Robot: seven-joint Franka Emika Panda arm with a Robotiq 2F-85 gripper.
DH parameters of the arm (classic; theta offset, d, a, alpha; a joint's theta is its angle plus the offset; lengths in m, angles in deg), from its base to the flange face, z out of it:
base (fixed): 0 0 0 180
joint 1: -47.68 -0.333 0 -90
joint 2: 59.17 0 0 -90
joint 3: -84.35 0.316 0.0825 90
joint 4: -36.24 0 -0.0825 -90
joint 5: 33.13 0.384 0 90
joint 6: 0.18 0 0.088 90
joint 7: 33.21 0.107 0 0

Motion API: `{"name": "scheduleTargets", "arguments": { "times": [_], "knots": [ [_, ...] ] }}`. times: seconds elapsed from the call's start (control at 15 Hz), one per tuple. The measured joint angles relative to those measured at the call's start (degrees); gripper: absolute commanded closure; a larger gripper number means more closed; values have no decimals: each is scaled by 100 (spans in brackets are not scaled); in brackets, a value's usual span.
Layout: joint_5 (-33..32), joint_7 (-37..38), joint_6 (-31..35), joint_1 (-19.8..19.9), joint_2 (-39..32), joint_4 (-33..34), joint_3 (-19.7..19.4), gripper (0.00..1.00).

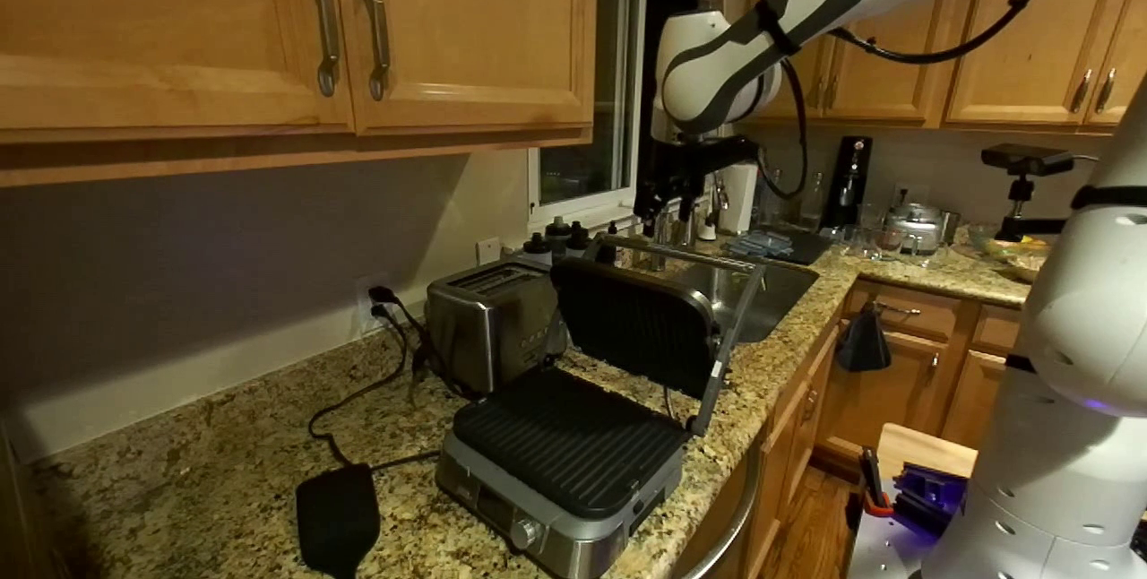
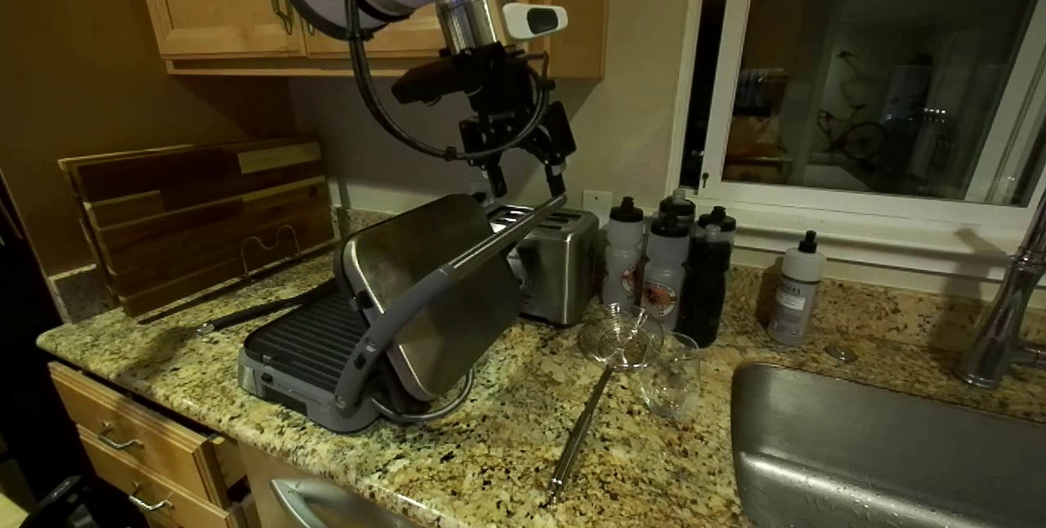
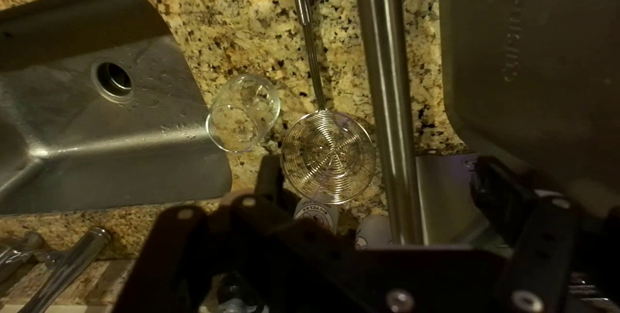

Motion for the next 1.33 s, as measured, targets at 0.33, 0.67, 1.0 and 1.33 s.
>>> {"name": "scheduleTargets", "arguments": {
  "times": [0.33, 0.67, 1.0, 1.33],
  "knots": [
    [463, -718, -379, -4, 338, -70, 0, 0],
    [466, -730, -380, -4, 345, -106, 0, 0],
    [466, -822, -375, -8, 302, -101, 13, 0],
    [547, -1416, -357, -17, 91, -71, 13, 0]
  ]
}}
